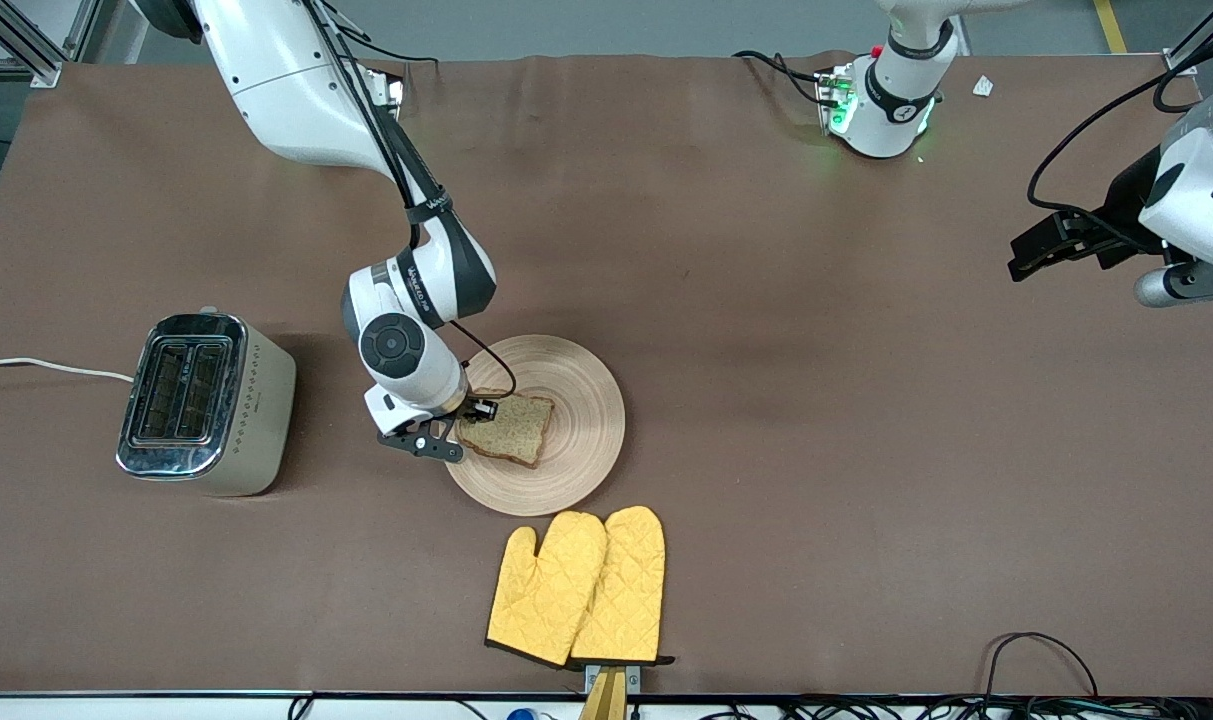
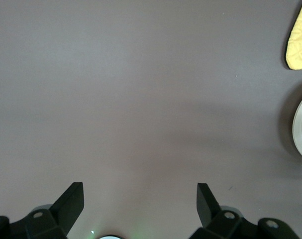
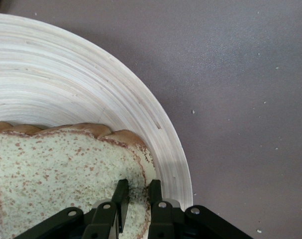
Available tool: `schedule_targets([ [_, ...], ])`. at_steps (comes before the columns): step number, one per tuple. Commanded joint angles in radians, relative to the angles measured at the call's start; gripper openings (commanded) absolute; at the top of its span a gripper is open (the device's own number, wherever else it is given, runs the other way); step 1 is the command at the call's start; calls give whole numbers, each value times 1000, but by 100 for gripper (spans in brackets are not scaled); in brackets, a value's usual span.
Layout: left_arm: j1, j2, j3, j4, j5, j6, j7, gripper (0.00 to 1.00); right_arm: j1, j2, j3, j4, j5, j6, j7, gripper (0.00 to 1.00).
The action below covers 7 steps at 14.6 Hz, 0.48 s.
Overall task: Move plate and put bread in toaster
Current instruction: 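Grasp the bread slice with the right gripper and lift it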
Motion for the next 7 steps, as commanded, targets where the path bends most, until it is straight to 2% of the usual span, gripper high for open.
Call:
schedule_targets([
  [1, -2, 2, -3, 18, 18, -15, 25, 100, 9, 14, -6, 8, 3, 5, 16, 5],
  [5, -2, 0, -6, 18, 20, -17, 14, 100, 10, 10, -7, 14, -7, -5, 2, 1],
  [7, -1, -4, -5, 18, 20, -17, 14, 100, 12, -1, -13, 43, -17, -71, 2, 0],
])
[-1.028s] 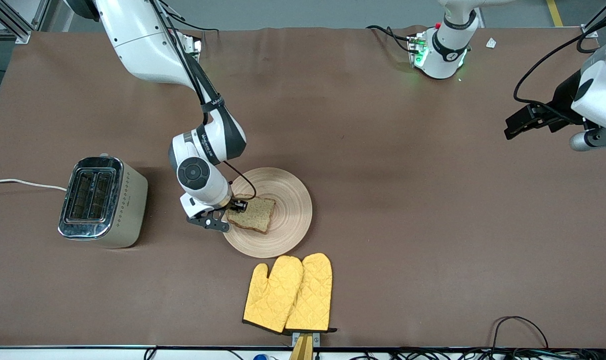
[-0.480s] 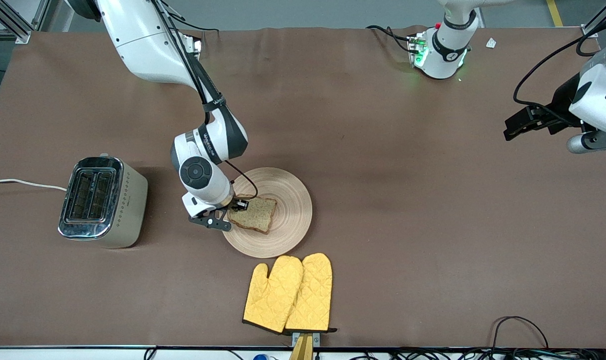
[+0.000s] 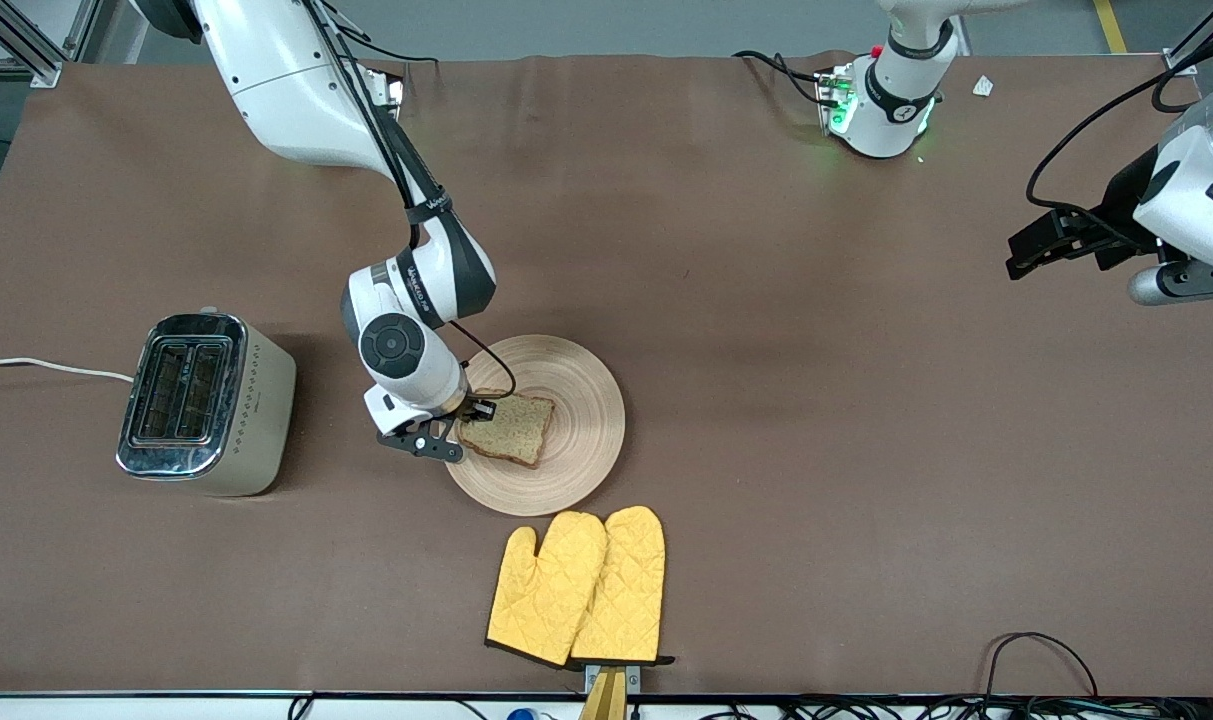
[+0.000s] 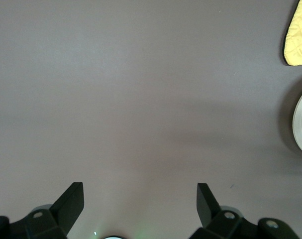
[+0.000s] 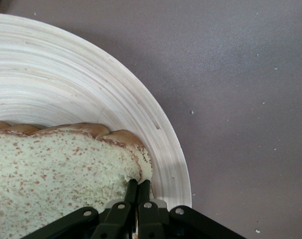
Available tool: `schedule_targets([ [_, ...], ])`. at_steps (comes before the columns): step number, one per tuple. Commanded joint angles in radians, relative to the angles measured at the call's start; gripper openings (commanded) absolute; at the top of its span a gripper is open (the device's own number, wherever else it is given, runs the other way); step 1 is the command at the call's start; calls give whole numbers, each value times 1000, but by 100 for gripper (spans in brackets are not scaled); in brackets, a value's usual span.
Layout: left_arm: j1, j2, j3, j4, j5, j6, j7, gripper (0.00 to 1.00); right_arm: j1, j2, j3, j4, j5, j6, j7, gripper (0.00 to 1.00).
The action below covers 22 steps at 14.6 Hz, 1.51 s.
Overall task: Move plate and put bread in toaster
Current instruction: 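Grasp the bread slice with the right gripper and lift it, then carry the bread above the toaster slot with the right gripper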
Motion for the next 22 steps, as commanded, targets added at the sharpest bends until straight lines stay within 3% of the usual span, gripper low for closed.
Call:
schedule_targets([
  [1, -1, -6, -5, 17, 20, -17, 6, 100, 16, -12, -14, 76, -49, -145, 6, 0],
  [6, -1, -6, -12, 17, 20, -22, 2, 100, 16, -139, -11, 226, -262, -541, 12, 0],
  [9, 1, -6, -6, 17, 20, -22, 13, 100, 16, -212, -10, 248, -373, -690, 5, 0],
  [11, 1, -6, -6, 17, 18, -22, 16, 100, 16, -245, -7, 249, -492, -783, -11, 0],
  [13, 1, -6, -5, 17, 18, -22, 15, 100, 24, -253, -5, 251, -675, -889, -69, 0],
  [18, 2, -6, -5, 17, 18, -22, 18, 100, -7, -253, -43, 251, -928, -965, -296, 0],
  [22, -1, -6, -12, 17, 18, -22, 18, 100, -85, -222, -48, 243, -959, -954, -315, 0],
])
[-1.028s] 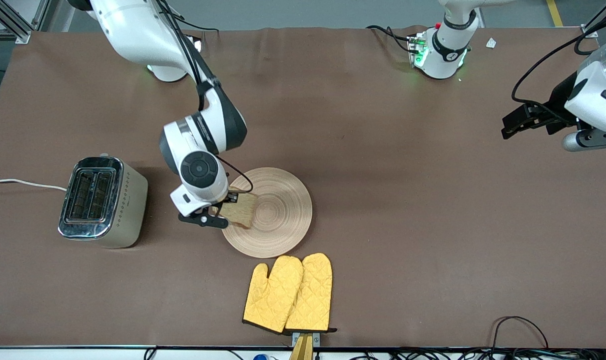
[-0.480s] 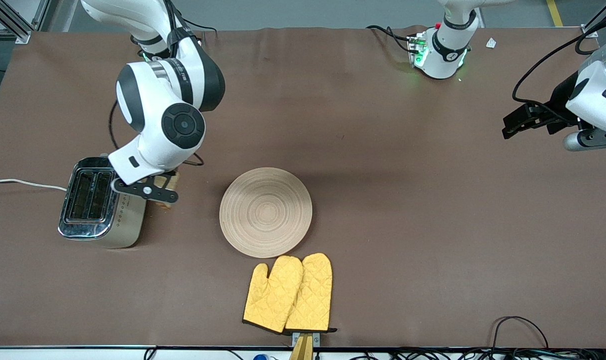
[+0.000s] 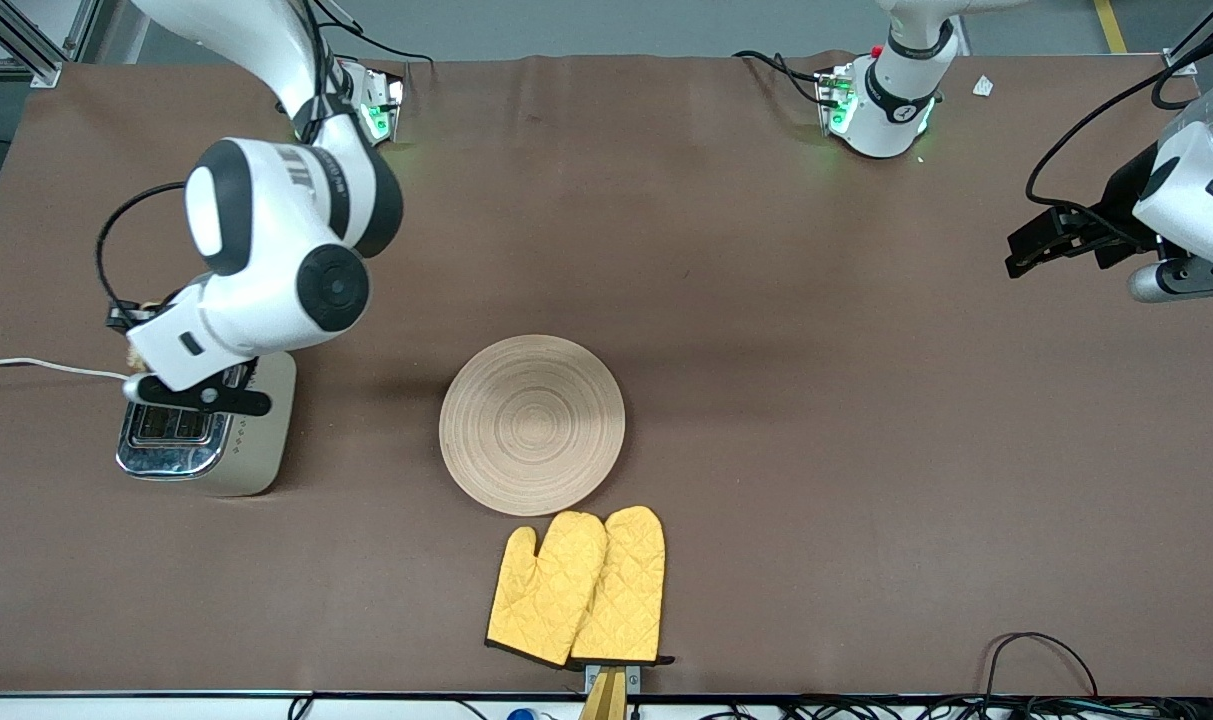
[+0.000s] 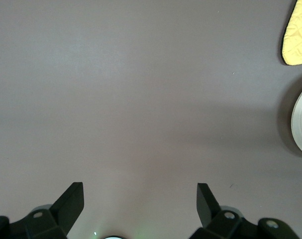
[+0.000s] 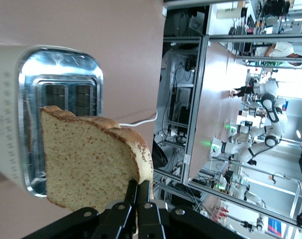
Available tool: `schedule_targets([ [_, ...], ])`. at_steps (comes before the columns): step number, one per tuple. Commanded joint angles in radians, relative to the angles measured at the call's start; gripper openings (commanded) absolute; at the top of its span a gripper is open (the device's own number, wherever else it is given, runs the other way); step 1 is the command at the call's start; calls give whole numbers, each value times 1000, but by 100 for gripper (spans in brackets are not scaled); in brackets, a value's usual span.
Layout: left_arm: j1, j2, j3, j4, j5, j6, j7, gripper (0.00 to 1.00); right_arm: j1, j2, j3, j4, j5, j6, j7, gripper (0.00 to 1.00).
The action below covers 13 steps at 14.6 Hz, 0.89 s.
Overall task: Move plate and put bread in toaster
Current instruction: 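Carry the bread above the toaster slot with the right gripper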
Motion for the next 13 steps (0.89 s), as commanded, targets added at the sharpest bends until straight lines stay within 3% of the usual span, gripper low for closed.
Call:
schedule_targets([
  [1, 1, -4, -7, 12, 12, -19, 19, 100, -58, 29, 8, -23, -29, 9, -13, 0],
  [13, 1, -3, -4, 14, 18, -19, 17, 100, -70, 119, 8, -60, -32, 93, 3, 0],
])
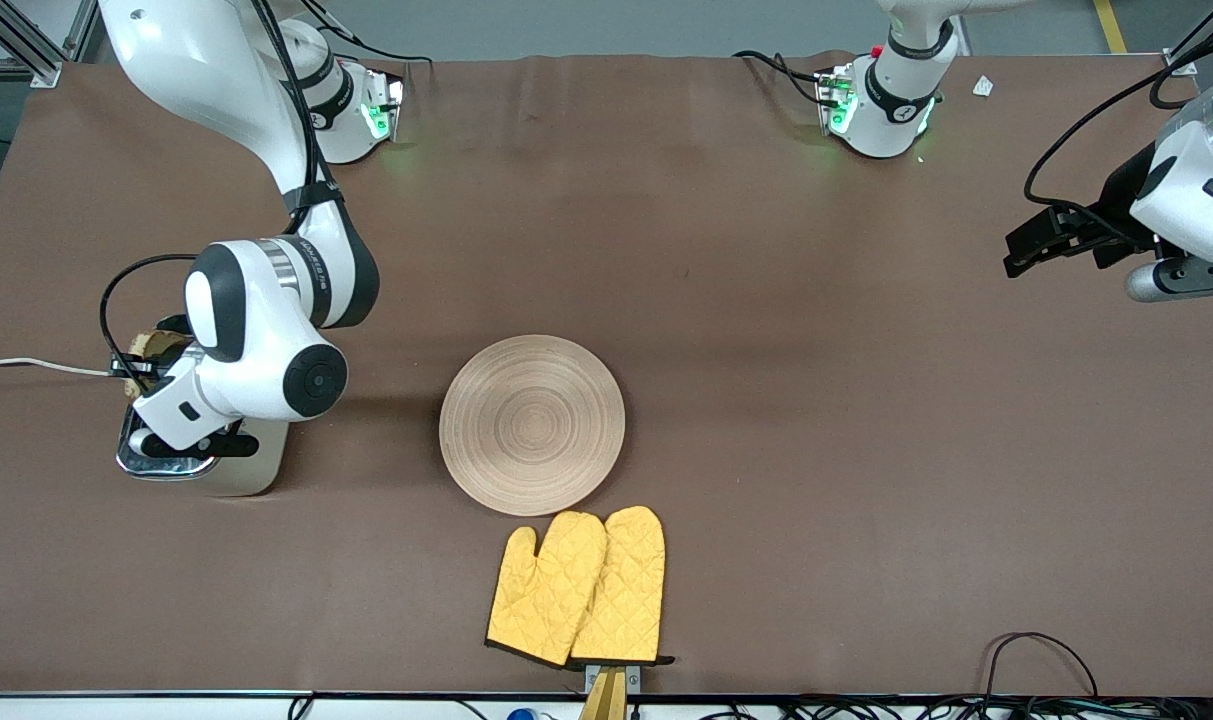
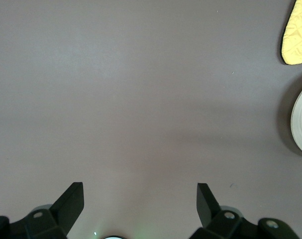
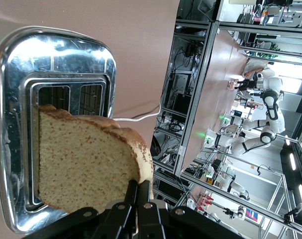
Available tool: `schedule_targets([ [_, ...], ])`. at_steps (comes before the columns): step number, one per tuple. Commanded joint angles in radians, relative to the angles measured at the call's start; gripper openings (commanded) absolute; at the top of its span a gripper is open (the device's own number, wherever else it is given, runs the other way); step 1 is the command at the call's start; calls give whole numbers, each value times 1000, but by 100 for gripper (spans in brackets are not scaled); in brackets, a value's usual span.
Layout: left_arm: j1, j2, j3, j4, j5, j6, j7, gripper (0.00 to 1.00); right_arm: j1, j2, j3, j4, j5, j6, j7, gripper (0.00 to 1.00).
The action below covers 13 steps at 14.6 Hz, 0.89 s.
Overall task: Move plate and put bread in toaster
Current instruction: 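Lower the bread into the toaster slot and open the right gripper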
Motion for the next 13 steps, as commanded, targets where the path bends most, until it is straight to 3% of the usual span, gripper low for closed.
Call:
schedule_targets([
  [1, -1, -3, -4, 14, 18, -19, 17, 100, -3, 0, 4, -18, -32, 26, 11, 0],
  [5, 2, -1, -2, 14, 17, -19, 19, 100, -15, 21, 5, -13, -37, 66, 27, 1],
  [6, 2, -1, -2, 14, 15, -19, 19, 100, -25, 27, 4, -13, -37, 77, 29, 5],
  [7, 2, -1, -2, 14, 15, -19, 20, 100, -38, 41, 5, -11, -34, 87, 43, 25],
  [9, 4, 2, -1, 14, 15, -19, 28, 100, -66, 46, 7, -11, -17, 88, 49, 95],
  [10, 4, 2, 1, 14, 15, -19, 40, 100, -68, 46, 8, -2, -10, 85, 47, 100],
  [13, 2, 2, 2, 14, 17, -19, 57, 100, -59, 29, 8, 85, 101, 59, 43, 100],
])
